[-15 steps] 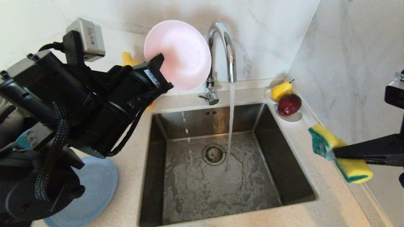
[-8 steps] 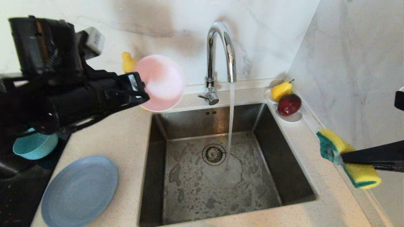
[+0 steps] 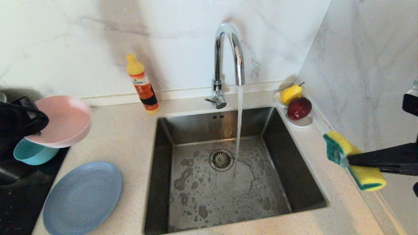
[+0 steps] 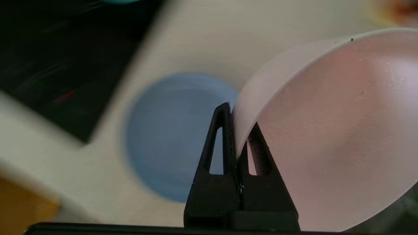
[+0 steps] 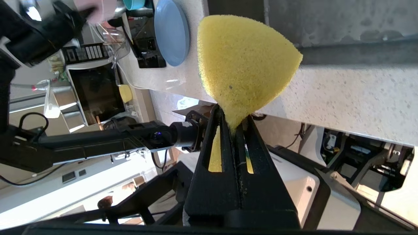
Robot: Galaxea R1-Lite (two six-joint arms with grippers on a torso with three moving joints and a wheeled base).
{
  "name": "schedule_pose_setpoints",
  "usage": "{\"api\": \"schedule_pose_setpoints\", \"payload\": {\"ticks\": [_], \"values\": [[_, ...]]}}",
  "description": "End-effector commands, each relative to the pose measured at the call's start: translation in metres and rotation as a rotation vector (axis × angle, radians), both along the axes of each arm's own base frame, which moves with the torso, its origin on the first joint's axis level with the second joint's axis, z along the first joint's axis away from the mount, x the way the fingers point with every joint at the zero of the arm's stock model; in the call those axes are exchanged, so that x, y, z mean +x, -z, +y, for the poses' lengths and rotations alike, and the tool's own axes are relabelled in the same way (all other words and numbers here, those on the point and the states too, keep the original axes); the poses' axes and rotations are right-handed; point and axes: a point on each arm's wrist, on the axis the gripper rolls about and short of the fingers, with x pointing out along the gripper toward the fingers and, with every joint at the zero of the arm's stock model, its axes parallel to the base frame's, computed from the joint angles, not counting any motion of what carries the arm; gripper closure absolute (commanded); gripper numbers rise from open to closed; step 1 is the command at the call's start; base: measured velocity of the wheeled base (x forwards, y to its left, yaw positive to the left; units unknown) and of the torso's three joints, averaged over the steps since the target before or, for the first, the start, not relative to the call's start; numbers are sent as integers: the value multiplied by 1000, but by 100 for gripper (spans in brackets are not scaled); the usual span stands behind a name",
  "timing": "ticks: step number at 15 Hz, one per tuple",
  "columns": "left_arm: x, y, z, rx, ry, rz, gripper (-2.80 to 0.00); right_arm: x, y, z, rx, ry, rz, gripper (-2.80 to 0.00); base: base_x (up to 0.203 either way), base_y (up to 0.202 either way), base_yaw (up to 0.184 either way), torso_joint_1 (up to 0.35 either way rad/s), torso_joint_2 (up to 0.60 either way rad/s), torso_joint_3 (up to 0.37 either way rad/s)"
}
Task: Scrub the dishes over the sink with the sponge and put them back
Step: Place the bowl on the table
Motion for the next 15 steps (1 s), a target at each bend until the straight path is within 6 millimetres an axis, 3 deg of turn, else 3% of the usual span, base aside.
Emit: {"api": "schedule_pose_setpoints", "payload": {"ticks": [1, 4, 9, 12, 15], "values": [[-12, 5, 41, -52, -176, 13, 0, 7, 4, 2, -1, -3, 27, 0, 0, 0, 0, 0, 0, 0], [-20, 21, 85, -137, -332, 54, 0, 11, 9, 3, -3, -5, 42, 0, 0, 0, 0, 0, 0, 0], [-20, 88, 155, -238, -539, 177, 0, 22, 16, 5, 1, -8, 48, 0, 0, 0, 0, 0, 0, 0], [-23, 124, 170, -267, -563, 235, 0, 26, 18, 5, 0, 0, 58, 0, 0, 0, 0, 0, 0, 0], [-23, 140, 176, -285, -565, 234, 0, 27, 19, 3, -1, 12, 61, 0, 0, 0, 0, 0, 0, 0]]}}
